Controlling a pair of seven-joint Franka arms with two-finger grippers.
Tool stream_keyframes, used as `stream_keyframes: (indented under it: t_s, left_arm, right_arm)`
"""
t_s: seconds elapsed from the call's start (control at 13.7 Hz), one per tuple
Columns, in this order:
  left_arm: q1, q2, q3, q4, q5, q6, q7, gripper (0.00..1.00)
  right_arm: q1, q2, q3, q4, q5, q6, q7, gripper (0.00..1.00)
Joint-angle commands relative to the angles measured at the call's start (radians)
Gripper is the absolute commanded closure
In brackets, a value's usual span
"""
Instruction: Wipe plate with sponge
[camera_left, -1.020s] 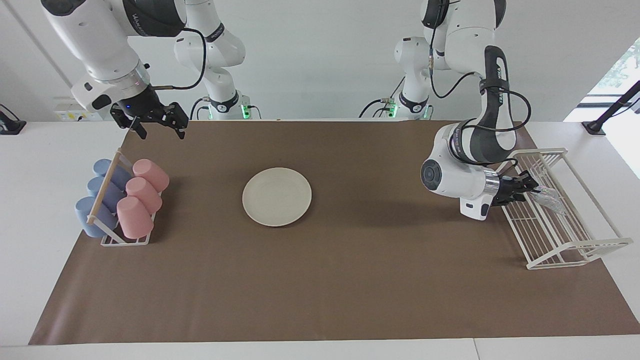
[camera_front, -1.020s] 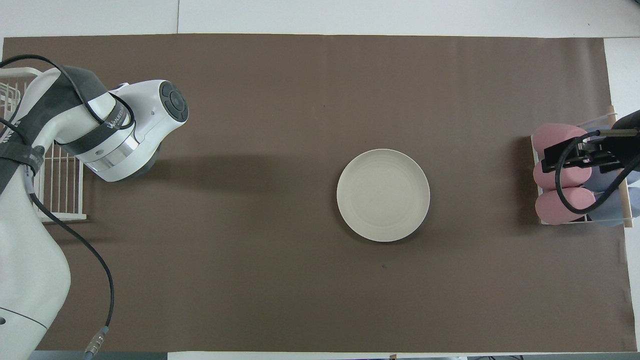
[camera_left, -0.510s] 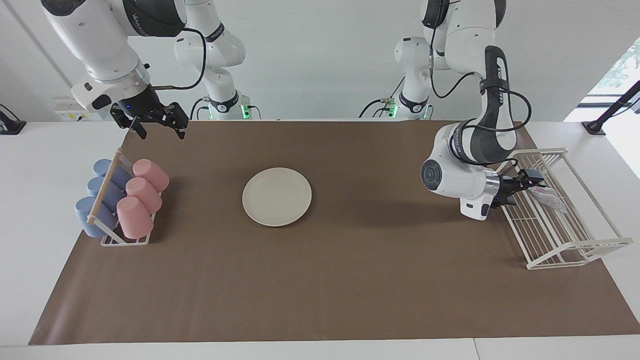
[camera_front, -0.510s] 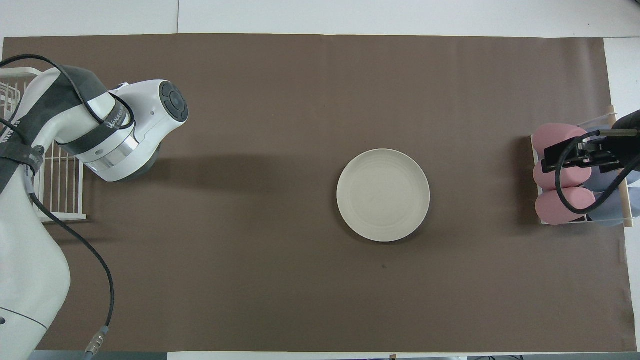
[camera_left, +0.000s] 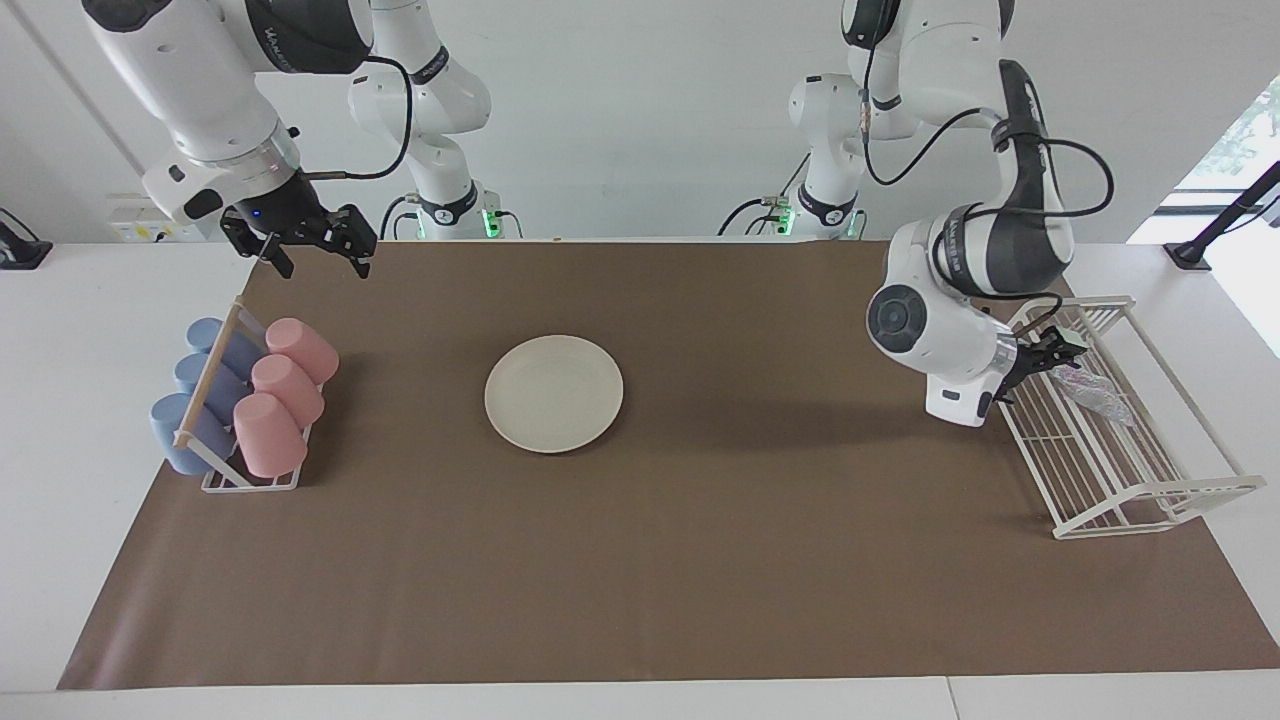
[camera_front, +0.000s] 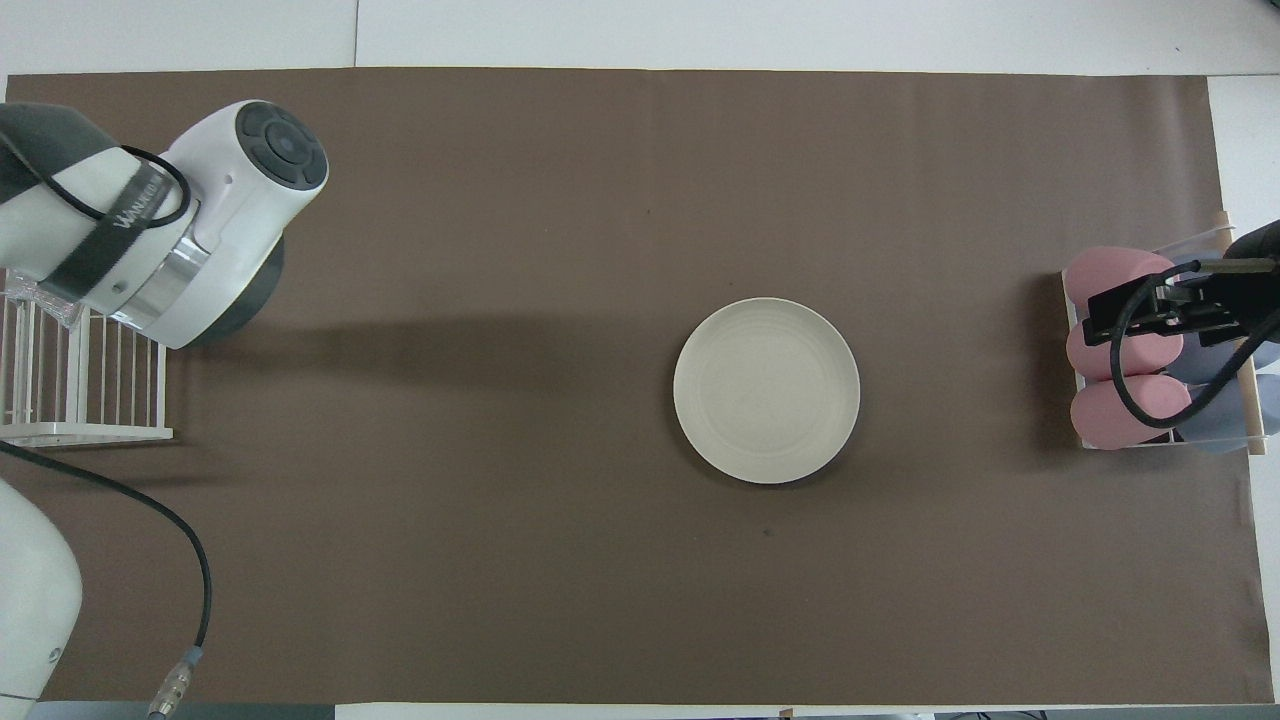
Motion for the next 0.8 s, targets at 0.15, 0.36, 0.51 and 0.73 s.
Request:
stream_keyframes:
  t_s: [0.15,0.36,0.51,0.73]
  left_arm:
    - [0.037,-0.122,-0.002,0.035,-0.235,0.02,0.088,0.0]
    - [0.104,-0.223,-0.002,0.035,-0.46,0.022,0.123,0.0]
    - [0.132,-0.29,0.003,0.035,-0.604,0.008,0.204,0.0]
    - [0.158,-0.353,0.003,0.032,-0.741,-0.063,0.238,0.0]
  right_arm:
    - [-0.012,-0.01,0.01,-0.012,-0.019,0.007,-0.017,0.0]
    - [-0.012,-0.01,0.01,-0.012,-0.019,0.007,-0.014,0.0]
    - [-0.012,-0.01,0.01,-0.012,-0.019,0.007,-0.014,0.0]
    - [-0.012,-0.01,0.01,-0.012,-0.019,0.007,-0.014,0.0]
